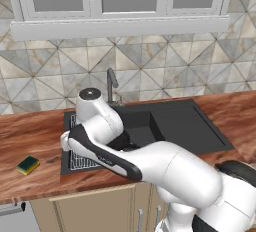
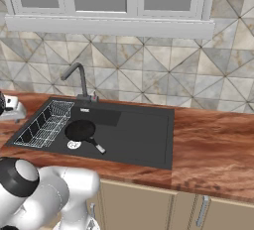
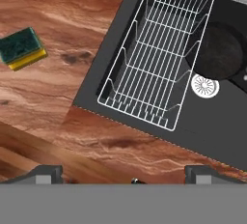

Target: Pick the pan and sponge and place them into the sink. Then turn on the water.

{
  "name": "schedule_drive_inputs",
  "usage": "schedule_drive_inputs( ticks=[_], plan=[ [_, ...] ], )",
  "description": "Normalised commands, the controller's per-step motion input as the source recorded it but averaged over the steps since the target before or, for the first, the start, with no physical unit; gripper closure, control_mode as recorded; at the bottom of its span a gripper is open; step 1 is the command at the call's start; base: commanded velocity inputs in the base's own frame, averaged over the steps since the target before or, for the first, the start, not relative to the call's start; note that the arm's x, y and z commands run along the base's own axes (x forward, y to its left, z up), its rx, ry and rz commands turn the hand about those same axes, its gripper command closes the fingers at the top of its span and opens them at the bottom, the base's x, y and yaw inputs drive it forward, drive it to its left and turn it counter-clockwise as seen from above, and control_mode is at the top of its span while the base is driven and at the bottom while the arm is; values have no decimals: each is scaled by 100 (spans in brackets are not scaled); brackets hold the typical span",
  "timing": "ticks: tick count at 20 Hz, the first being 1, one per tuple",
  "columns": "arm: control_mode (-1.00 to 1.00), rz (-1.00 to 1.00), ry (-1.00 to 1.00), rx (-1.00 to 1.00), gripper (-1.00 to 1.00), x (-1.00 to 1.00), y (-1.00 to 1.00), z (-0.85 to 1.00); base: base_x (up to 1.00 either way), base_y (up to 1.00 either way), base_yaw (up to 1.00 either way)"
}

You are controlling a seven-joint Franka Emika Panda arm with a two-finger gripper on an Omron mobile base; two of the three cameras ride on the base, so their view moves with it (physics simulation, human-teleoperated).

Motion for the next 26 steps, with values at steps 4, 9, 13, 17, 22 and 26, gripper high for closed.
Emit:
schedule_drive_inputs(
  ticks=[4,9,13,17,22,26],
  plan=[
    [-100,-2,4,0,-100,0,41,0,0,0,0],
    [-100,5,2,0,-100,0,42,-4,0,0,0],
    [-100,10,-3,0,-100,1,40,-10,0,0,0],
    [-100,11,-7,-3,-100,3,37,-8,0,0,0],
    [-100,13,-6,-1,-100,11,30,-5,0,0,0],
    [-100,13,-7,0,-100,13,21,0,0,0,0]
  ],
)
